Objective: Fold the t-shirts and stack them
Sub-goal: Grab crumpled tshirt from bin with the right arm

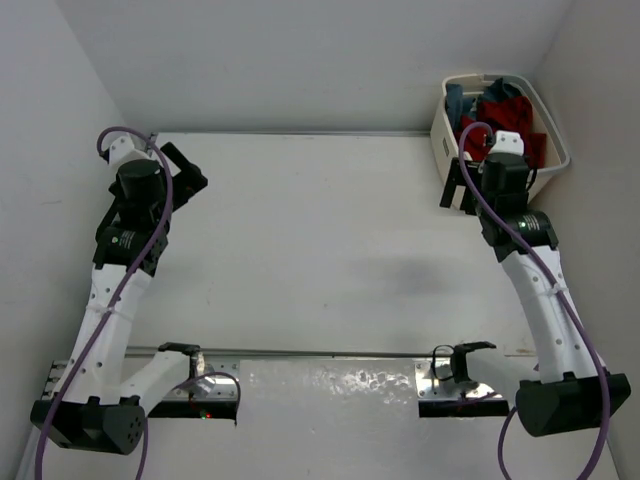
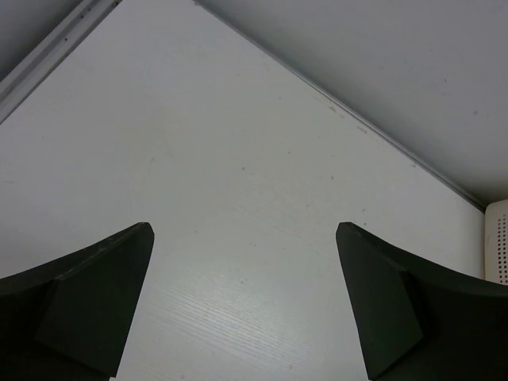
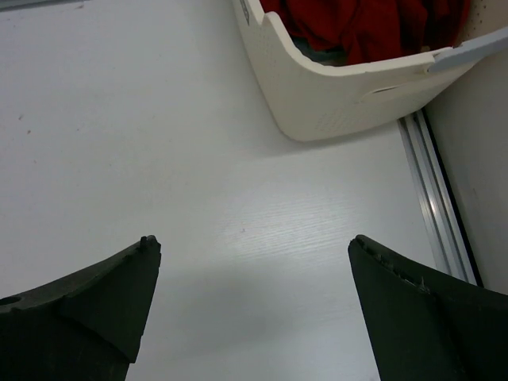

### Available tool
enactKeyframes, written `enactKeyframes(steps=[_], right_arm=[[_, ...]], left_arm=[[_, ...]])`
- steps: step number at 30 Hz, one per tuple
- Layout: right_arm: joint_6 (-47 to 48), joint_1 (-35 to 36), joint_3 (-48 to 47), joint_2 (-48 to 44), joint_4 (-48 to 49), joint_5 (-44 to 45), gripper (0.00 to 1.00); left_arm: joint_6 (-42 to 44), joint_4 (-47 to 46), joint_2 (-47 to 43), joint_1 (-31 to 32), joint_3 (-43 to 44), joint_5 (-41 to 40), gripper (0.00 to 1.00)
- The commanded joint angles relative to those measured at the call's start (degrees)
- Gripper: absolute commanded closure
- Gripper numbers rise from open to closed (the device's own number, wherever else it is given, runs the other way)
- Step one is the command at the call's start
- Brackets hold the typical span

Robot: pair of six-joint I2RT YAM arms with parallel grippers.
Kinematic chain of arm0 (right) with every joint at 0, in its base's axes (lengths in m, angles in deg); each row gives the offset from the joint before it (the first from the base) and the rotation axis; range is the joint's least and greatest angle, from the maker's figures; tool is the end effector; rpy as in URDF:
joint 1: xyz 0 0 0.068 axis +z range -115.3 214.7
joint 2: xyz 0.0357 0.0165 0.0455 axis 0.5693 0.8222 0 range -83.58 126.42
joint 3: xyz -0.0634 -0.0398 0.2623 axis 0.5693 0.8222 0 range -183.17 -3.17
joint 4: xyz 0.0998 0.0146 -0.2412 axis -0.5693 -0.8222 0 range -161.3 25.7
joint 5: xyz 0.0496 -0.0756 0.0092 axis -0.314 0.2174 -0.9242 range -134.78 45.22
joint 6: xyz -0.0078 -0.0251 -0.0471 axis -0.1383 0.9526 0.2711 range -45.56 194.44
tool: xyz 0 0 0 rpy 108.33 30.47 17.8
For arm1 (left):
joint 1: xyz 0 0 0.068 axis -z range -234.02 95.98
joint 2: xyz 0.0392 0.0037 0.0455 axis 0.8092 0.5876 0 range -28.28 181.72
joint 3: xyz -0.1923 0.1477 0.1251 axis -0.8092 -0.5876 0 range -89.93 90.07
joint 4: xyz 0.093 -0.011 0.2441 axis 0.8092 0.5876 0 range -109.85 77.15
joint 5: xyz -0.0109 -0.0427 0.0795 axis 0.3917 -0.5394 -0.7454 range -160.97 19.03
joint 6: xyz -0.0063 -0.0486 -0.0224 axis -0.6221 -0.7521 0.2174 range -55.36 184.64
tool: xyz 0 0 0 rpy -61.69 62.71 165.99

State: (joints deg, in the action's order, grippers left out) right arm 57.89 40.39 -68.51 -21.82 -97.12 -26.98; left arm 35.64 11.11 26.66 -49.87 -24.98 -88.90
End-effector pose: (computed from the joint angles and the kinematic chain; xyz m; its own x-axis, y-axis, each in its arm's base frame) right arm 0.2299 0.0119 0.3685 -0.4173 0.2310 -0.8789 0.3024 0.9473 0.1054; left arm 0.2002 -0.0036 0.3928 -0.2060 -0.4475 -0.8702 -0.3636 0.8607 -0.3565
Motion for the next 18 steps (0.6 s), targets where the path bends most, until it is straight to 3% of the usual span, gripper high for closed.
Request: enactKeyframes(steps=[1, 8, 14, 18], right_arm=[[-0.1, -0.2, -1.7, 1.4, 0.0, 0.2, 0.01], [3.3, -0.2, -4.5, 7.4, 5.2, -0.1, 0.01], [4.7, -1.5, -23.5, 22.6, -0.1, 3.8, 0.01], [1.3, -6.0, -44.5, 40.3, -5.5, 7.1, 0.01]], left_arm=[[-0.5, -1.3, 0.1, -0.1, 1.6, 0.0, 0.00], [-1.0, -2.0, 2.0, -0.1, 1.2, 0.8, 0.00], [-1.1, -3.9, 4.2, -0.1, 1.3, 1.3, 0.00], [-1.1, -4.7, 6.4, -0.2, 2.5, 1.4, 0.00]])
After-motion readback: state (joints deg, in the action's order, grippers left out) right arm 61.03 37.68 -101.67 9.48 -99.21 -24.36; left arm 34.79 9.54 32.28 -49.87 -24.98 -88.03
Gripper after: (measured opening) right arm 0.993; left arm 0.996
